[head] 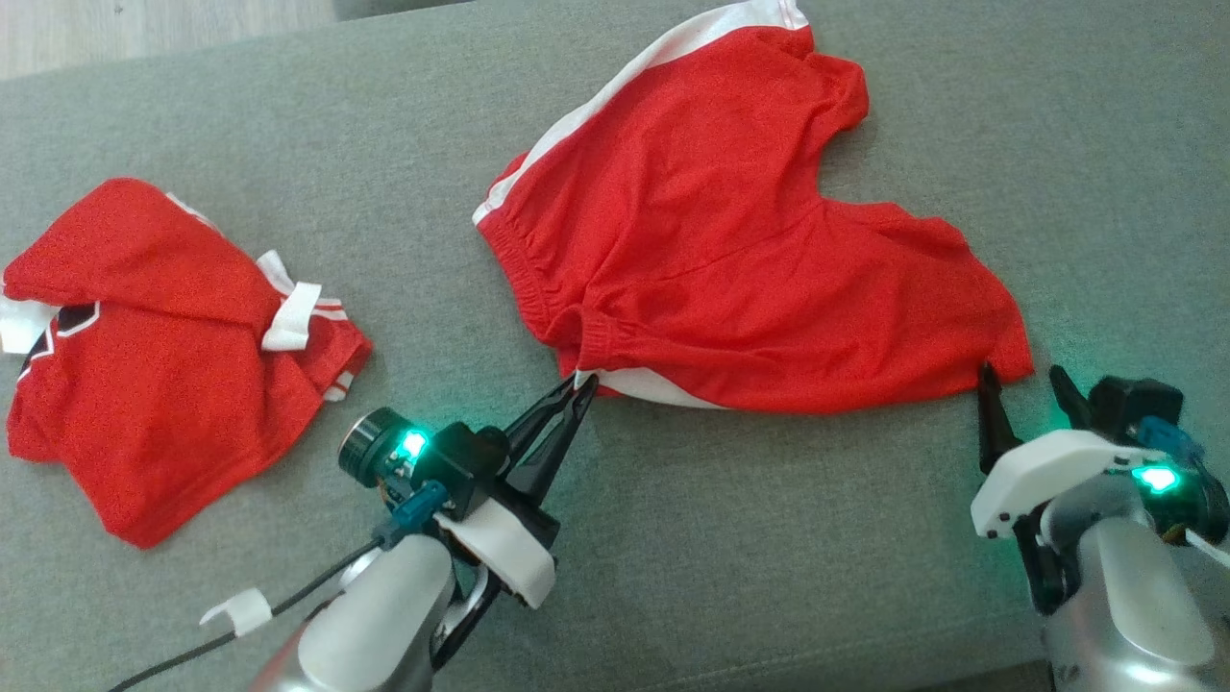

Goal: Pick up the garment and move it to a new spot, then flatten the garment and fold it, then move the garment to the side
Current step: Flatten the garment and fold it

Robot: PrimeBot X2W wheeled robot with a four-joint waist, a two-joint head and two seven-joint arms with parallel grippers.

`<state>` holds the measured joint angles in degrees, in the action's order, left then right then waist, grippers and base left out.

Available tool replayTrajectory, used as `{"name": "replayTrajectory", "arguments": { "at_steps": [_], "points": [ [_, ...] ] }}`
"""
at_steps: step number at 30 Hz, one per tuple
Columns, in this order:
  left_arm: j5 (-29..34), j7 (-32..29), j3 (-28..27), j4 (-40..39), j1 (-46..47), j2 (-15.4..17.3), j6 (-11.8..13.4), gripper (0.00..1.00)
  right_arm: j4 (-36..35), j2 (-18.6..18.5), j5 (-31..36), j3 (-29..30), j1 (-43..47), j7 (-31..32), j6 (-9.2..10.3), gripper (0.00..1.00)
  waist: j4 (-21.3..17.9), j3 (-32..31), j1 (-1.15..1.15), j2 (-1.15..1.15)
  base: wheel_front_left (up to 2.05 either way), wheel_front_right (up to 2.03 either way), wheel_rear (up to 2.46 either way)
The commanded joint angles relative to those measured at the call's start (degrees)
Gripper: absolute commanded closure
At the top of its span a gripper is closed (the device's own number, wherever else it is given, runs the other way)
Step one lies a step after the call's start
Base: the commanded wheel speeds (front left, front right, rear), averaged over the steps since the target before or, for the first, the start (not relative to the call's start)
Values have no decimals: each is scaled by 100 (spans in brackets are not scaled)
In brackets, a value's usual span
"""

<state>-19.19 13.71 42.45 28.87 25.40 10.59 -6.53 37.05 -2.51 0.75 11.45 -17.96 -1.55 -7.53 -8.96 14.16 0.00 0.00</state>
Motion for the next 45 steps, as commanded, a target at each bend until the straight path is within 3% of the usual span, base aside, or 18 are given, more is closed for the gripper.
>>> {"name": "replayTrajectory", "arguments": {
  "at_steps": [1,14,15,16,17,18,31,37,45],
  "points": [
    [-41,44,-165,-182,156,80,28,100,-74,-37,81,-164,-155,43,4,0,9,8,0,0,0,0,0],
    [-109,48,-113,-171,189,102,39,100,270,-37,572,-307,-424,154,4,0,76,7,0,0,0,0,0],
    [-114,49,-110,-170,188,105,40,100,297,-37,579,-307,-454,150,4,5,79,6,0,0,0,0,0],
    [-119,51,-107,-168,188,108,42,100,325,-37,587,-305,-480,143,4,33,83,4,0,0,0,0,0],
    [-125,52,-105,-166,187,109,45,100,351,-37,594,-307,-504,124,4,80,86,-1,0,0,0,0,0],
    [-132,54,-104,-164,184,108,48,100,369,-37,596,-307,-524,85,4,100,91,-10,0,0,0,0,0],
    [-326,99,-286,-323,59,205,132,100,-82,-37,-199,-549,-582,-510,4,100,73,-516,0,0,0,0,0],
    [-577,-21,-435,-621,163,313,79,100,-761,-37,-639,-720,-671,-401,4,100,92,-860,0,0,0,0,0],
    [-960,-695,-650,-1258,1018,720,-36,100,-1753,-187,-1211,-1045,-1221,14,4,100,165,-1412,0,0,0,0,0]
  ]
}}
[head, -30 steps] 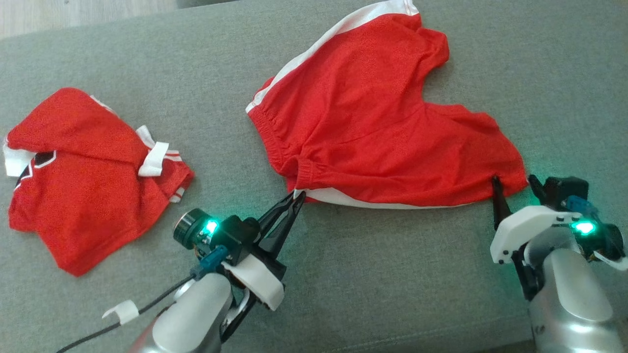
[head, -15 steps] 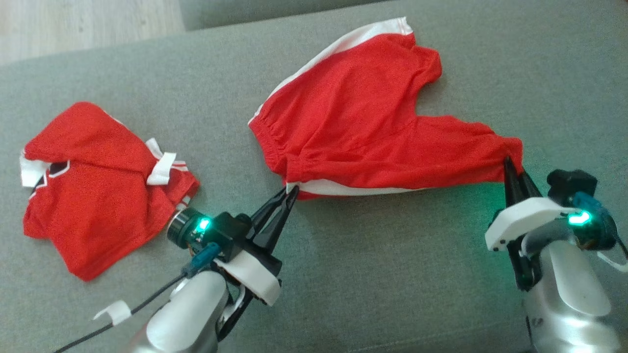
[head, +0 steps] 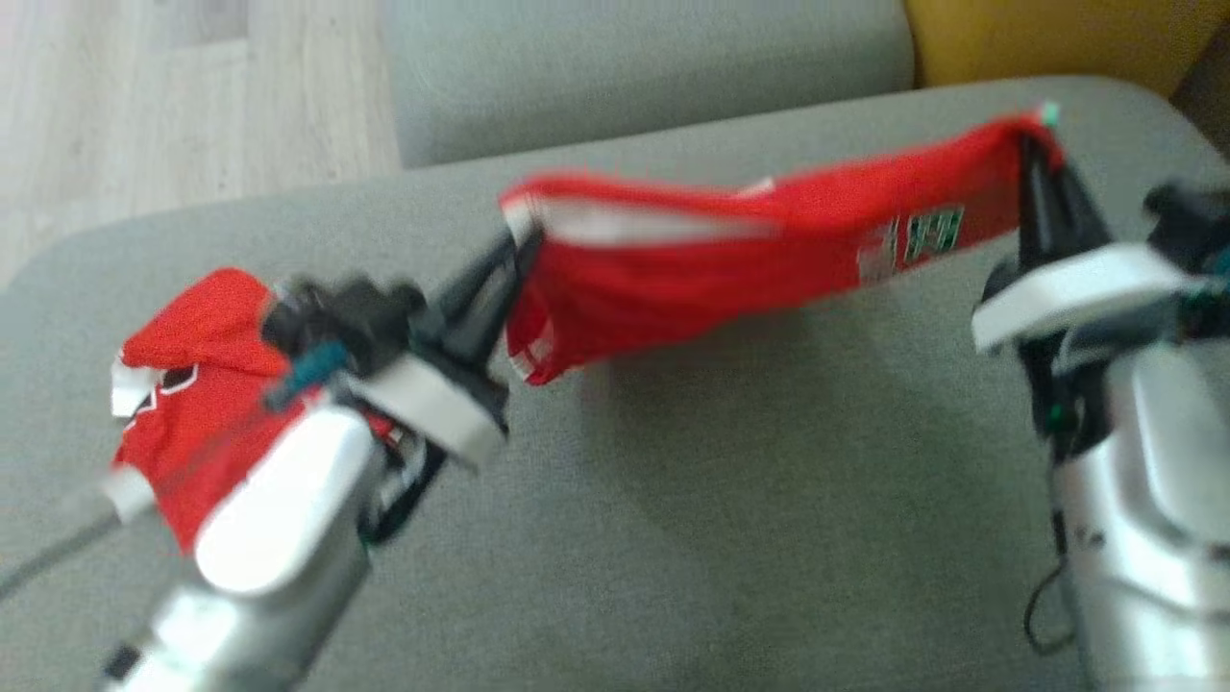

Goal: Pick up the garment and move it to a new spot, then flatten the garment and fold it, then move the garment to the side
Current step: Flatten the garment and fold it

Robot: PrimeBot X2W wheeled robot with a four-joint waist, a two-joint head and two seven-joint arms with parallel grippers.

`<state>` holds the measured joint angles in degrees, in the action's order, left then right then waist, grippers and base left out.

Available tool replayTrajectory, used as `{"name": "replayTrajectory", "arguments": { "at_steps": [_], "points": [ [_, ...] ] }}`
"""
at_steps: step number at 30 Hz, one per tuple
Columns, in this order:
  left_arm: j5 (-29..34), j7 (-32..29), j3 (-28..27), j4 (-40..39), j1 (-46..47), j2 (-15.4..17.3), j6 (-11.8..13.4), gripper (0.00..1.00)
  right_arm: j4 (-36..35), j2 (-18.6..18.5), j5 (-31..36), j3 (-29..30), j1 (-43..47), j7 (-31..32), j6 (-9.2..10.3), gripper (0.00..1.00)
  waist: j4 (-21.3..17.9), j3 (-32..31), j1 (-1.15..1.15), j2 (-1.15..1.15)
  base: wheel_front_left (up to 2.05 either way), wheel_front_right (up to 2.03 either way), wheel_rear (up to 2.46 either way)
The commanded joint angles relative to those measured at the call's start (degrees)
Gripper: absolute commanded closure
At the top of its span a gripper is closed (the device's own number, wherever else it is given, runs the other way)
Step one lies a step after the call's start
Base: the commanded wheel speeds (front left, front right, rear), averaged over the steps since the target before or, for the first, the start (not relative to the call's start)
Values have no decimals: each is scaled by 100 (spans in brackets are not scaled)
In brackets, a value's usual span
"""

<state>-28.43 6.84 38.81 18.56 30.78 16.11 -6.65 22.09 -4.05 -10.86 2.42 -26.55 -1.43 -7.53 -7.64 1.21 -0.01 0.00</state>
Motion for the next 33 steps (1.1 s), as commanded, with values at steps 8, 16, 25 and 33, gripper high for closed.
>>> {"name": "replayTrajectory", "arguments": {
  "at_steps": [8,16,25,33],
  "points": [
    [-546,-590,-525,-626,1142,414,-58,100,-868,-127,-434,-207,-849,114,4,100,143,-378,1,0,0,0,0],
    [-1180,-1111,-764,-1339,738,534,145,100,-1521,-108,-521,-102,-498,652,4,100,236,-291,1,0,0,0,0],
    [-1498,-1736,-989,-963,1615,553,189,100,-1007,-233,-342,-160,-1605,1068,4,100,74,809,1,0,0,0,0],
    [-1268,-1289,-1413,1006,4151,235,141,100,1179,-367,378,-404,-4484,-314,4,100,-88,2100,1,0,0,0,0]
  ]
}}
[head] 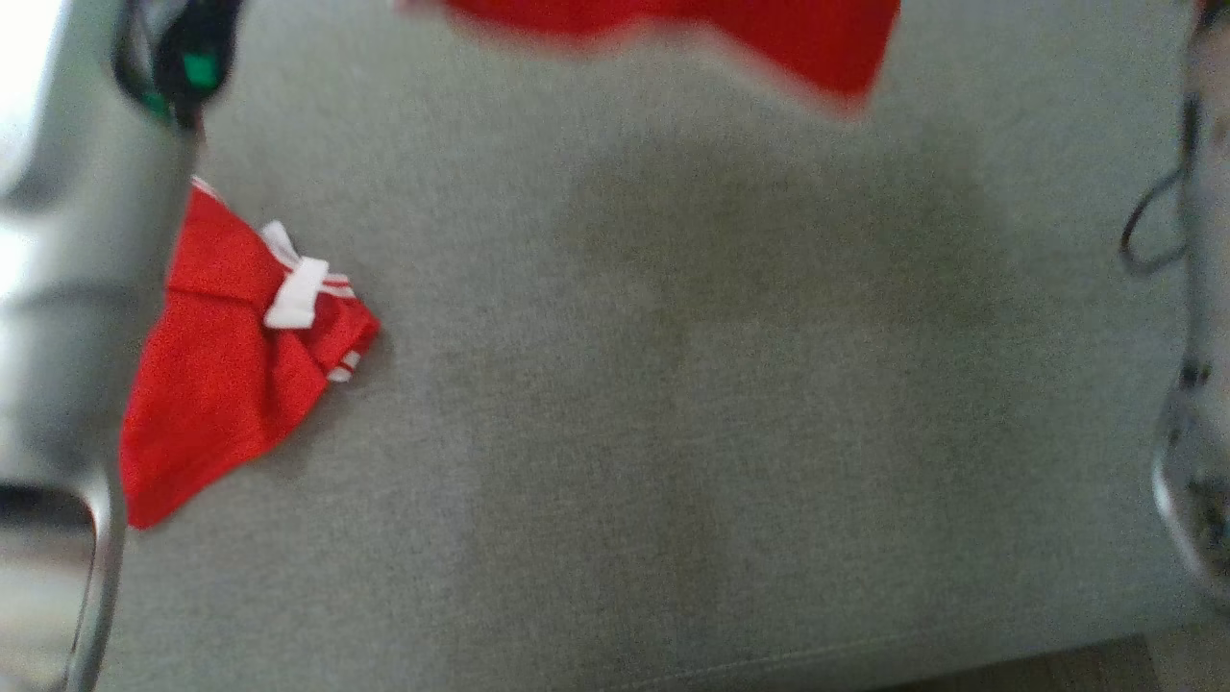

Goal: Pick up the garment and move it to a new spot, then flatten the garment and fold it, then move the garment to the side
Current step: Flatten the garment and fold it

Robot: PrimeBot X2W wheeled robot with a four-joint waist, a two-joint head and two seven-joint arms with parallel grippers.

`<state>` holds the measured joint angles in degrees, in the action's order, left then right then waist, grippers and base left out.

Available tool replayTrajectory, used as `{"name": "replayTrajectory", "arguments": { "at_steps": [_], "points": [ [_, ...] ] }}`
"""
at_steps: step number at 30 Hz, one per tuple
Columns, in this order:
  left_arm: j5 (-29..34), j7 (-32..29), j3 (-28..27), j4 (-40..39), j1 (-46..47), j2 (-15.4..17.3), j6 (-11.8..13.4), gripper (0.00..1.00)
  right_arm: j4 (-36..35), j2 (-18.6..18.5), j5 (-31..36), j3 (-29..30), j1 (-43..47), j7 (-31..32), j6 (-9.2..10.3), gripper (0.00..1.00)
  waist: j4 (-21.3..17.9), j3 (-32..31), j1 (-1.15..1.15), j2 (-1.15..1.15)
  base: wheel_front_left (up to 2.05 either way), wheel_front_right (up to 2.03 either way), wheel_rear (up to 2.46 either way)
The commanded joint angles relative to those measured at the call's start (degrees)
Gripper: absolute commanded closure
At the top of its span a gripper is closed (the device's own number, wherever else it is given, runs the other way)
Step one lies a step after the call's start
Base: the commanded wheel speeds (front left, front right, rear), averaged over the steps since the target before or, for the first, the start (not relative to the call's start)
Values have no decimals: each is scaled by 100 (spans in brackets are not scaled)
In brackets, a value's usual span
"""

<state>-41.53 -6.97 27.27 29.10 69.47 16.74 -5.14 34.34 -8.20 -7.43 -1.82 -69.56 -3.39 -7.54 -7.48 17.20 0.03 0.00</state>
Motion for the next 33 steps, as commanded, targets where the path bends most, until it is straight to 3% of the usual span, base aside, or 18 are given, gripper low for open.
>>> {"name": "replayTrajectory", "arguments": {
  "at_steps": [1,9,14,18,26,33],
  "points": [
    [51,234,-293,149,485,106,-26,100,214,87,111,108,-410,-309,5,100,-98,571,-3,0,0,0,0],
    [-72,907,-18,1174,717,-358,-206,100,1873,193,448,397,-705,-918,5,100,59,595,-3,0,0,0,0],
    [-401,1058,617,1353,-121,-565,-231,100,2921,18,500,376,-188,-704,5,100,137,402,-3,0,0,0,0],
    [-786,1152,1283,1040,-1071,-458,-233,100,3515,-261,442,308,270,-353,5,100,172,140,-3,0,0,0,0],
    [-1303,1347,2098,373,-2609,-252,-234,100,3847,-732,12,138,1184,474,5,100,199,-509,-3,0,0,0,0],
    [-1240,1499,2540,-50,-3519,-298,-147,100,3621,-898,-589,-304,1951,826,5,100,75,-1065,-3,0,0,0,0]
  ]
}}
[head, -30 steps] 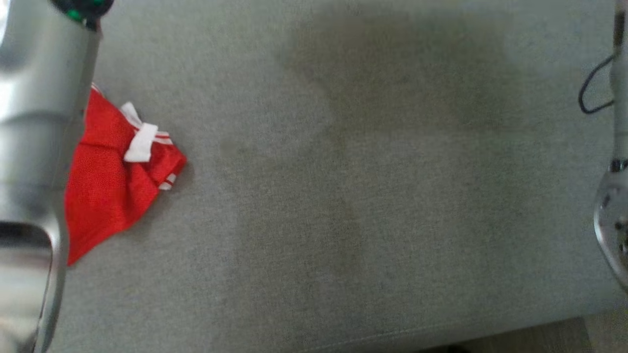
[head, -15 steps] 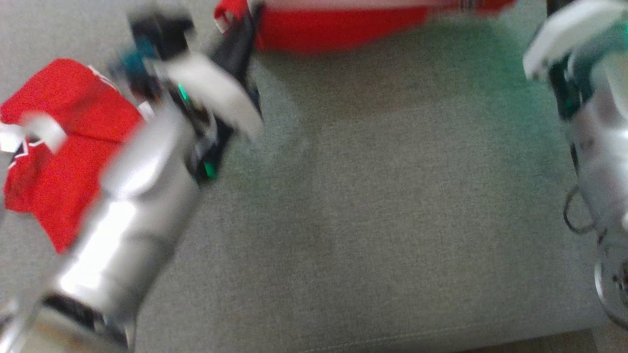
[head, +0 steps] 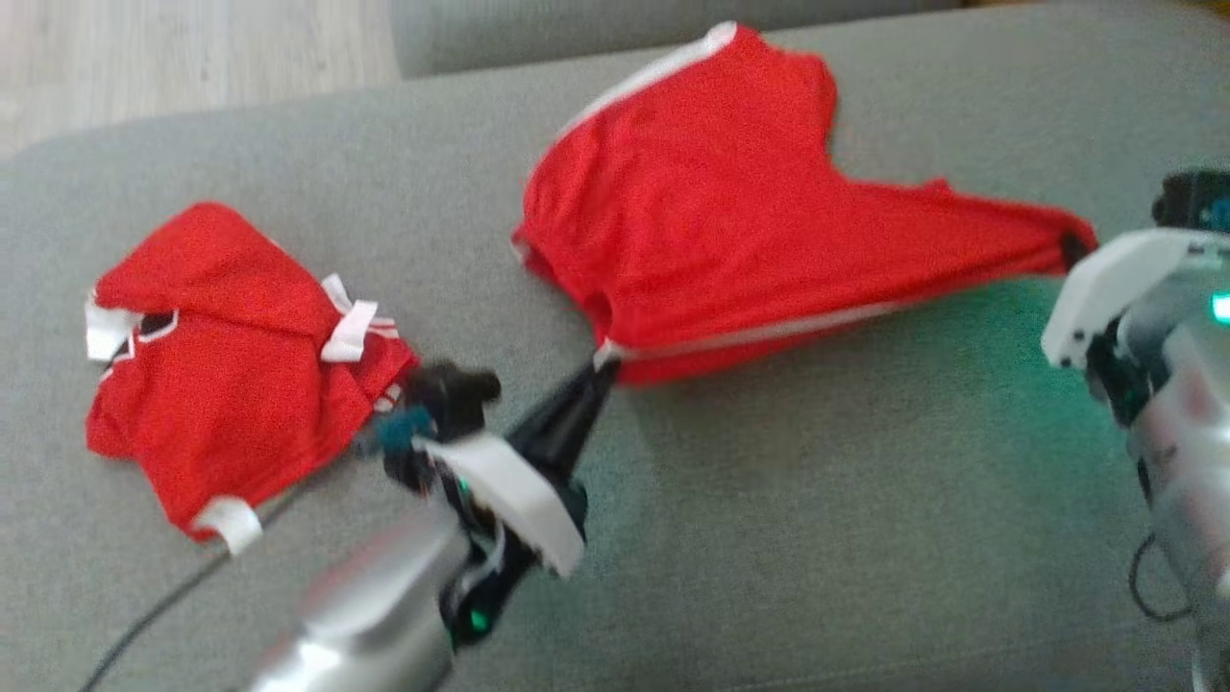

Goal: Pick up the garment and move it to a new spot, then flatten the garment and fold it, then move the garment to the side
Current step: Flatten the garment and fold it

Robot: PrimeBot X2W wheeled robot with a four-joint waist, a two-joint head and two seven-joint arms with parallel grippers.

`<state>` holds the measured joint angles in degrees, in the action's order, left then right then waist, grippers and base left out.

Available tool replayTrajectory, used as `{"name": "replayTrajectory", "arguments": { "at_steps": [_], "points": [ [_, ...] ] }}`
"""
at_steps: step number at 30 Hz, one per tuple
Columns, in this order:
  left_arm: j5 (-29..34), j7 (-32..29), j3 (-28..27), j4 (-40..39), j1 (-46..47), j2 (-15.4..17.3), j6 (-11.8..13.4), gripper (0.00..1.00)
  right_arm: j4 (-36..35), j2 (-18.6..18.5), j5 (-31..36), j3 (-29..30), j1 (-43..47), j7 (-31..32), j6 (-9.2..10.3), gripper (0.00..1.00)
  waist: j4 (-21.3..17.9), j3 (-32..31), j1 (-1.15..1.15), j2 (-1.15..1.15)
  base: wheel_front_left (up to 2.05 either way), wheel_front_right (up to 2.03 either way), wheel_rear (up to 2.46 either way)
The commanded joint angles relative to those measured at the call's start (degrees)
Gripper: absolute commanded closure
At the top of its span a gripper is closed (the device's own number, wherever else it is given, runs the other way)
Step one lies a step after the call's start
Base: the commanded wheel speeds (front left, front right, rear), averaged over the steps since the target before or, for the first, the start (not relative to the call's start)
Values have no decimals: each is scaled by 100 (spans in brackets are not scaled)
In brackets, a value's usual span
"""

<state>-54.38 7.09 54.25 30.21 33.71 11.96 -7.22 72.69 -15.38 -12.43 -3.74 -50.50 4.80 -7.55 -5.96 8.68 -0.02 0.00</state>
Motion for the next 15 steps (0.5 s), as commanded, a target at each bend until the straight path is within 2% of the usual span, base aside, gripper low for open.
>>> {"name": "replayTrajectory", "arguments": {
  "at_steps": [1,9,14,15],
  "points": [
    [58,109,-108,-232,-64,171,103,100,-298,-207,-183,-178,174,54,6,100,-98,-287,2,0,0,0,0],
    [47,72,123,-962,-758,167,479,100,-1510,-606,-1014,-385,1099,406,6,100,-171,-553,2,0,0,0,0],
    [123,125,4,-1217,-613,204,706,100,-2501,-783,-1045,-176,1309,427,6,100,-67,-291,2,0,0,0,0],
    [123,125,4,-1217,-613,204,706,100,-2501,-783,-1045,-176,1309,427,6,100,-67,-291,2,0,0,0,0]
  ]
}}
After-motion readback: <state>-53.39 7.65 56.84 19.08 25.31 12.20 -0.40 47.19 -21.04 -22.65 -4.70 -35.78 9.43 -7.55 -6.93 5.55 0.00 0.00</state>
